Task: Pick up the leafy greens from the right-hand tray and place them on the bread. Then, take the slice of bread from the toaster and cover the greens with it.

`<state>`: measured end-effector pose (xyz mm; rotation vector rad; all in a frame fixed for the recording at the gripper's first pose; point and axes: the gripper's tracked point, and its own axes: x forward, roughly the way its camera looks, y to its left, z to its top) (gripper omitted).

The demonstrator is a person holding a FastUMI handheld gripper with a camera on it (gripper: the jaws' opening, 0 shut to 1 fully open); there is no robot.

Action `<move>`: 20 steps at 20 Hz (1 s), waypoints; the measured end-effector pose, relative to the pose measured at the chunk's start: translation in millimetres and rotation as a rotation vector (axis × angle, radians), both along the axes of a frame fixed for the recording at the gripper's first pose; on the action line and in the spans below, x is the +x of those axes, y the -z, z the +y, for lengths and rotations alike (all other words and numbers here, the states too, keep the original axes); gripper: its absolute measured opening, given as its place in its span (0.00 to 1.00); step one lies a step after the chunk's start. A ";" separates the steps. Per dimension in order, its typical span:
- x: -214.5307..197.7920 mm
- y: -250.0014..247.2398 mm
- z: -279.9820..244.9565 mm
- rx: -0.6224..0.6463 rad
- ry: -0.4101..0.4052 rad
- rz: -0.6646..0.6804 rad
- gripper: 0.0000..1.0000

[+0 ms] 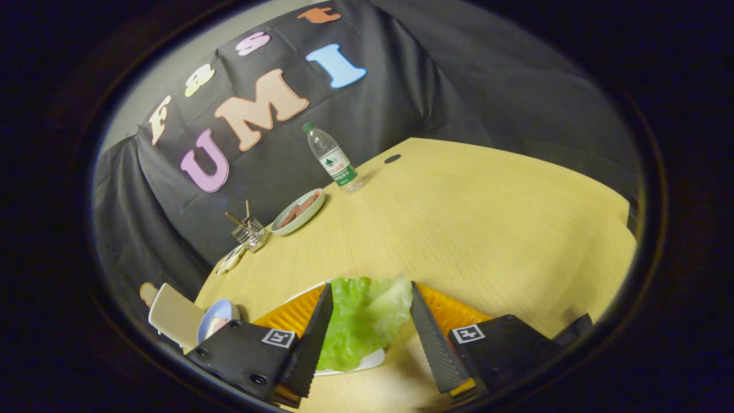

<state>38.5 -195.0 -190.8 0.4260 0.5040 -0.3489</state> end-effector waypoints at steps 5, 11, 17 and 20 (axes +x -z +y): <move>3.9 -5.8 -2.0 0.033 0.014 -0.032 0.22; 5.3 -29.3 -2.8 0.001 0.016 -0.106 0.04; 9.2 -66.9 9.9 0.013 -0.011 -0.237 0.03; 9.9 -94.8 18.7 0.019 -0.007 -0.328 0.03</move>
